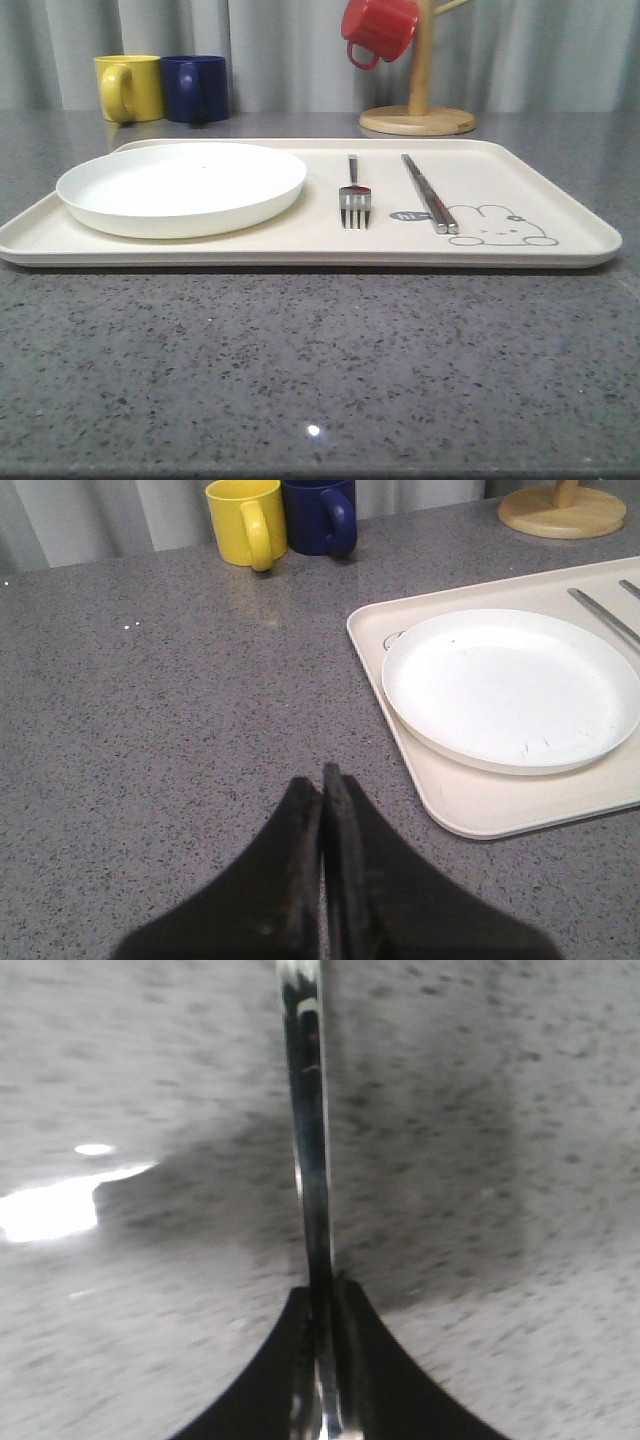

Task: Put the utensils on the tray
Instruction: 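Lower the spoon onto the tray beside the chopsticks and release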

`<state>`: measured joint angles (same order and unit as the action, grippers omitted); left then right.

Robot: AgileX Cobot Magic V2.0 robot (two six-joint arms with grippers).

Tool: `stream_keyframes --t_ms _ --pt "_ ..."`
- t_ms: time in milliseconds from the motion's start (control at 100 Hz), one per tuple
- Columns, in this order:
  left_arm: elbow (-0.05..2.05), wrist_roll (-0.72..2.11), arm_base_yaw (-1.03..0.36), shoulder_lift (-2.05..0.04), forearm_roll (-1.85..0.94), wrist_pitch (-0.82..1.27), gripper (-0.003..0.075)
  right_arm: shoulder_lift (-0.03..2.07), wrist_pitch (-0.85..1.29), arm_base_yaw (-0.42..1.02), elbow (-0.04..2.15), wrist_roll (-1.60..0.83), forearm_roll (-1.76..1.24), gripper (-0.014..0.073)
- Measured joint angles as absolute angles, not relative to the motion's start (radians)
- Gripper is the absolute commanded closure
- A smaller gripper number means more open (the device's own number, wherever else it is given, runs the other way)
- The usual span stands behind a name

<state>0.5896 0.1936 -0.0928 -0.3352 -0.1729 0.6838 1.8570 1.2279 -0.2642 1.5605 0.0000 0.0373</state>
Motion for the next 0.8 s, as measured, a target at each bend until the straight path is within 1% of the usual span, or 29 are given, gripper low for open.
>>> stream_keyframes --t_ms 150,310,430,580,800 --pt "0.590 0.194 -0.093 -0.335 -0.173 0.684 0.0739 1.770 1.228 -0.211 1.560 0.000 -0.012 0.0662" --pt "0.590 0.194 -0.093 -0.335 -0.173 0.684 0.0739 1.713 1.232 -0.082 1.575 0.000 -0.078 0.0662" --pt "0.590 0.194 -0.093 -0.335 -0.173 0.684 0.0739 1.712 1.232 0.015 1.580 0.018 -0.162 0.0662" --pt "0.590 0.194 -0.093 -0.335 -0.173 0.684 0.0739 1.725 1.232 0.128 1.582 0.101 -0.250 0.0662" --pt "0.590 0.194 -0.093 -0.335 -0.173 0.684 0.0739 1.821 1.187 0.187 1.583 0.181 -0.259 0.0662"
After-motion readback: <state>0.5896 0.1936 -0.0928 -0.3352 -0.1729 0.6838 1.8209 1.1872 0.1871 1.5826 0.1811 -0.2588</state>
